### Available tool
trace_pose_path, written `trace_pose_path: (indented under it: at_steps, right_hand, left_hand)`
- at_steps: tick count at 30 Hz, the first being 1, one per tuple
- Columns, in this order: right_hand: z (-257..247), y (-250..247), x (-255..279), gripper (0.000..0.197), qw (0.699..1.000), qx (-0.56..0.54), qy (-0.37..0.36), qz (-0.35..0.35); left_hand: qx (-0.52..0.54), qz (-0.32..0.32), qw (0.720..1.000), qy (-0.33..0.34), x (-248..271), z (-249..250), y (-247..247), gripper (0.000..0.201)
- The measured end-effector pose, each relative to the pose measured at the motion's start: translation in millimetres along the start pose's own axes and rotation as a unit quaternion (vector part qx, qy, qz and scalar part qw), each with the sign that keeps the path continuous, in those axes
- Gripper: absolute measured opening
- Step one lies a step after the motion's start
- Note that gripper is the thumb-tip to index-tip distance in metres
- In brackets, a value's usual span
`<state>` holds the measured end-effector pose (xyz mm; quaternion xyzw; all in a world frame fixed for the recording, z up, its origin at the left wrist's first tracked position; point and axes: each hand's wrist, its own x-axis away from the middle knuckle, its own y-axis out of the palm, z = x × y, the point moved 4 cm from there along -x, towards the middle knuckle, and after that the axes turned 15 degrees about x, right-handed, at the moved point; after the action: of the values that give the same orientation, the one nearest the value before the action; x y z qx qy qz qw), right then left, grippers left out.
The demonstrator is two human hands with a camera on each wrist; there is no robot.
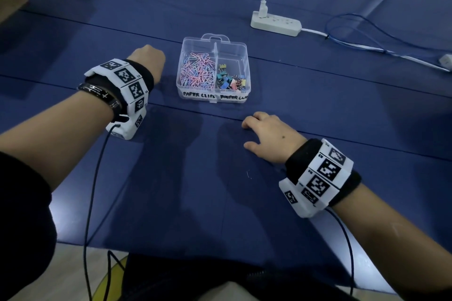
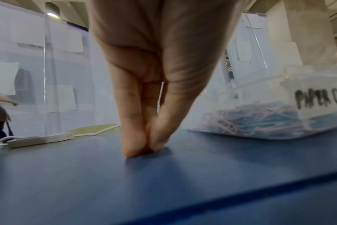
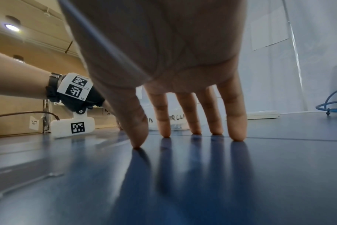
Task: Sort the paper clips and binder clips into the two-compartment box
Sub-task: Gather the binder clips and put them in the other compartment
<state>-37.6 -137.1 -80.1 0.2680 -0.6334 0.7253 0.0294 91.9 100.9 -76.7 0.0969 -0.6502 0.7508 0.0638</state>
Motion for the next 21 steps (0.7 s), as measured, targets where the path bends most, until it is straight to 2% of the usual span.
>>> trace_pose_path:
  at_steps: [5,10,13,21]
  right_hand:
    - [-0.9,-1.5,0.5,0.044,1.000,0.001,0.007,0.002]
    - [-2.9,-2.0,1.2,0.042,1.000,0.003,0.014,0.000]
    - [-3.7,-2.4,1.3,0.041,1.000,0.003,0.017,0.002]
    - [-4.4,-2.6,2.5,0.041,1.000,0.003,0.022,0.000]
  left_hand:
    - [0.013,-0.014,1.000,0.014,2.4,-1.7,-2.9,0.020]
    - [-0.033,-0.040,0.997,0.054,19.0,14.5,1.9,0.022]
    - [-0.039,-0.031,0.997,0.067,24.4,25.1,6.6,0.019]
    - [-0.004,-0.004,0.999,0.039,25.1,18.4,-1.7,0.023]
